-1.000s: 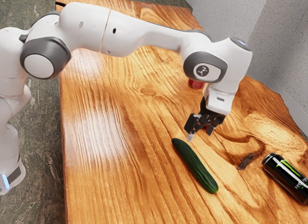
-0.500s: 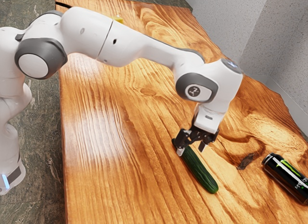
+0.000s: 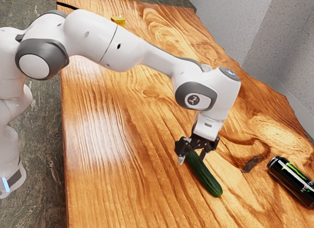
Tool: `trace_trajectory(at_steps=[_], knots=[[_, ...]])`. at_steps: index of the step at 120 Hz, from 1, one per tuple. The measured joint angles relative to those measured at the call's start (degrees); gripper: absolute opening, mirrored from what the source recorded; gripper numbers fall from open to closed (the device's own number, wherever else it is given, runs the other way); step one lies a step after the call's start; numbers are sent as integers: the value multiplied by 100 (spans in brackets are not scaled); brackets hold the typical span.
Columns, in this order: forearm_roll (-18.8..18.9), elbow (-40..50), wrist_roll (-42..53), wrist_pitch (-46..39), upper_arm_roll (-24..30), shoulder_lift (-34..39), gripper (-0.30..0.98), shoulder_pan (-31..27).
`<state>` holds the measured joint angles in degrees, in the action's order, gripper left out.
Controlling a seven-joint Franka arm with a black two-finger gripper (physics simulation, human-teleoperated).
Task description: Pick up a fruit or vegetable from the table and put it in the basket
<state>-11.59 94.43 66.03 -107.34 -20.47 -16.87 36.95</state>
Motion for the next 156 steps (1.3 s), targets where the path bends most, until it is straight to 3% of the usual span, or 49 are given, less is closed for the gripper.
trace_trajectory(at_steps=[27, 48, 156], knots=[[-94, 190, 62, -197, 0, 40, 76, -3], [-130, 242, 98, -301, -1, 40, 69, -7], [-165, 352, 231, -522, 67, -21, 69, -200]])
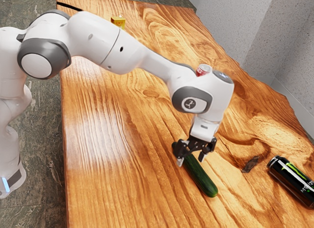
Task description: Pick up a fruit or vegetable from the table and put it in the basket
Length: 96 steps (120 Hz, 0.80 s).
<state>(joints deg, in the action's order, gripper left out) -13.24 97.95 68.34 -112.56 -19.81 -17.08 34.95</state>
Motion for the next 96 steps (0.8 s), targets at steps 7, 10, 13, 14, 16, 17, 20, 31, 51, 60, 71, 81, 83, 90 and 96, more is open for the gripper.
trace_trajectory(at_steps=[7, 10, 13, 14, 16, 17, 20, 31, 51, 60, 71, 81, 83, 90, 96], knots=[[-1, 39, 1, -40, 2, -1, 69, 1], [-2, 47, 2, -54, 3, -3, 69, 3], [-2, 52, 2, -67, 3, -5, 69, 3], [-2, 53, 2, -70, 3, -6, 69, 2], [-2, 54, 2, -78, 3, -7, 69, 2], [-3, 55, 2, -81, 3, -7, 69, 2], [-8, 57, 3, -90, 3, -8, 69, 3], [-46, 52, 2, -124, 0, -9, 53, 4], [-120, 40, -2, -174, -4, -9, 27, -4], [-119, 25, -1, -196, -4, -7, 24, 0], [25, -573, 41, -215, 3, -39, 21, -10], [420, -1967, 131, -130, 497, -328, 22, -415], [519, -2233, 154, -107, 722, -411, 23, -569], [853, -3025, 237, -40, 1333, -744, 23, -872], [1052, -3572, 315, 7, 1631, -1026, 22, -937]])
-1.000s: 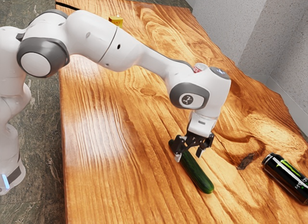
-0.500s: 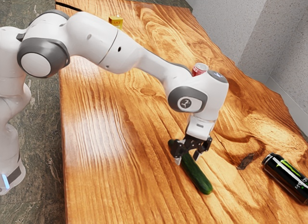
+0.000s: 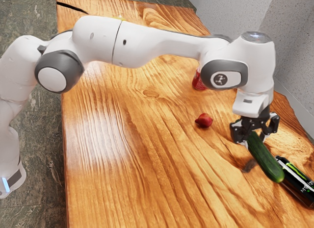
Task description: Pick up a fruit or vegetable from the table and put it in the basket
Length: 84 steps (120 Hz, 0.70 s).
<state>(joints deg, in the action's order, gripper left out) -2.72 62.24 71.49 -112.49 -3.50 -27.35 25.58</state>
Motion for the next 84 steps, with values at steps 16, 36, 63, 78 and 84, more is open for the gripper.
trace_trajectory(at_steps=[16, 36, 63, 78, 84], knots=[[407, -1348, 217, 248, 515, -585, 22, 500], [932, -2680, 577, 385, 1613, -1569, 23, 658], [1821, -3017, 1196, -1770, 1748, -2275, 22, 1229], [2032, -3008, 1439, -2789, 1822, -2394, 22, 1358], [1862, -2992, 1519, -2969, 1888, -2385, 23, 1369]])
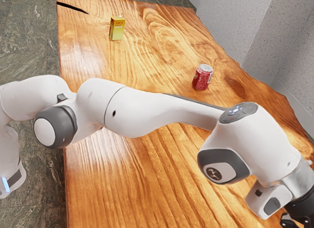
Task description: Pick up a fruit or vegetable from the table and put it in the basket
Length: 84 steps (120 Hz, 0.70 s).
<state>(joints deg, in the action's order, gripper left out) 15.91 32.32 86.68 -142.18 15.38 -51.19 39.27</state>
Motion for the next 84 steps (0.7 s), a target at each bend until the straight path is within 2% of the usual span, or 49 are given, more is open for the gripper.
trace_trajectory(at_steps=[6, 25, 35, 60, 76, 84], knots=[[-171, 10, 75, -99, 30, 7, 23, 7], [-1144, 139, 277, -170, 6, 25, 23, -49], [-1497, 274, 362, -183, -11, 30, 23, -53], [-2076, 563, 531, -31, -387, 89, 22, 25], [-2258, 591, 618, 27, -468, 110, 22, 44], [-2329, 591, 620, 54, -530, 106, 38, 50]])
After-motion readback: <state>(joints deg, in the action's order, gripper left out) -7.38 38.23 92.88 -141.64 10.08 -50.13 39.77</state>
